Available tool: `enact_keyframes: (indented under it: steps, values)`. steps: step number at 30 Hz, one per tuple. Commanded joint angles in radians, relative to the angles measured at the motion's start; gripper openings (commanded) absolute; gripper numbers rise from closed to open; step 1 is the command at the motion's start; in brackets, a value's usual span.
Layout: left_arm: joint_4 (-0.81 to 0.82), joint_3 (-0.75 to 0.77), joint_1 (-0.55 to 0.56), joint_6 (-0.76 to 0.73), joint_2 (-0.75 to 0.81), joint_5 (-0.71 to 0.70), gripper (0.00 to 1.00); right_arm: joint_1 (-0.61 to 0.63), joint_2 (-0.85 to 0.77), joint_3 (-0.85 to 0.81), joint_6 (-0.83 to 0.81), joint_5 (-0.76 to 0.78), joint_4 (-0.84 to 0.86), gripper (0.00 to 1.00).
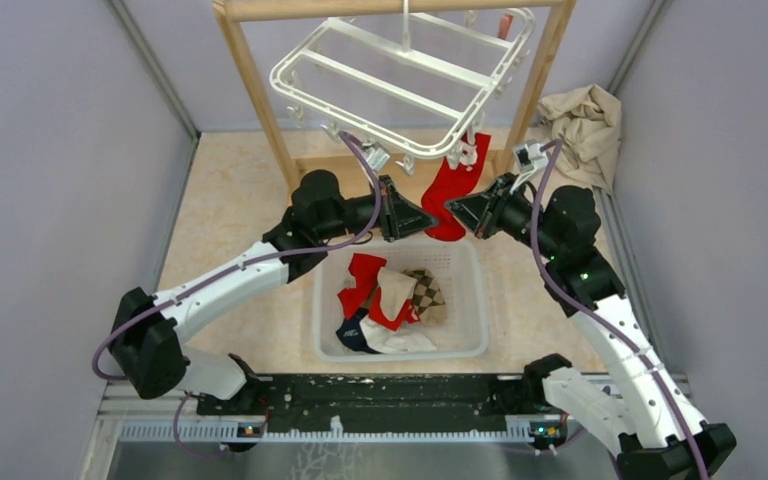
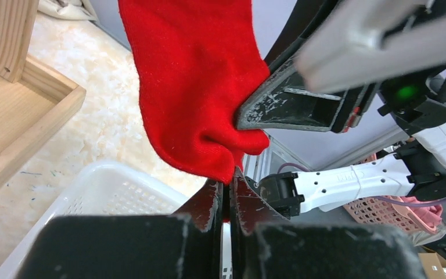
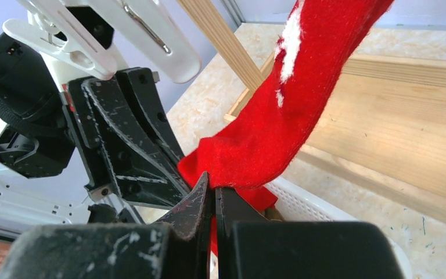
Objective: Remove the socks clipped to the hanger
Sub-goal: Remove the sock from the hanger.
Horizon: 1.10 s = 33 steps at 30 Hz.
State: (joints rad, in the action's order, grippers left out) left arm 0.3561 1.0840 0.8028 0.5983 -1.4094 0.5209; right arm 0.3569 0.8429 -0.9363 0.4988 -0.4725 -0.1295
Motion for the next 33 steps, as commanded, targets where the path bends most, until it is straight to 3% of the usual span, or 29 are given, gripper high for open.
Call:
enact_keyframes:
  steps: [1, 3, 6, 9, 16, 22, 27, 33]
  values:
    - [0.000, -0.014, 0.004, -0.005, 0.061, -0.002, 0.00, -0.009, -0.038, -0.003, -0.016, 0.020, 0.002, 0.03]
    - [-0.003, -0.019, 0.005, -0.005, 0.074, -0.004, 0.00, -0.009, -0.045, -0.001, -0.017, 0.023, -0.004, 0.07]
    - [-0.011, -0.024, 0.004, -0.003, 0.087, -0.010, 0.00, -0.009, -0.051, -0.001, -0.017, 0.025, -0.011, 0.25]
    - [-0.023, -0.025, 0.004, -0.008, 0.094, -0.017, 0.00, -0.008, -0.063, -0.006, -0.021, 0.029, -0.022, 0.37]
    - [-0.025, -0.043, 0.005, -0.011, 0.107, -0.028, 0.00, -0.009, -0.082, -0.039, -0.063, 0.069, -0.075, 0.48]
    - [-0.022, -0.050, 0.005, -0.015, 0.118, -0.032, 0.01, -0.009, -0.094, -0.088, -0.136, 0.134, -0.134, 0.64]
    - [-0.022, -0.054, 0.004, -0.015, 0.129, -0.035, 0.01, -0.009, -0.098, -0.143, -0.195, 0.194, -0.190, 0.98]
    - [-0.018, -0.059, 0.004, -0.015, 0.133, -0.030, 0.01, -0.009, -0.123, -0.168, -0.242, 0.258, -0.162, 0.98]
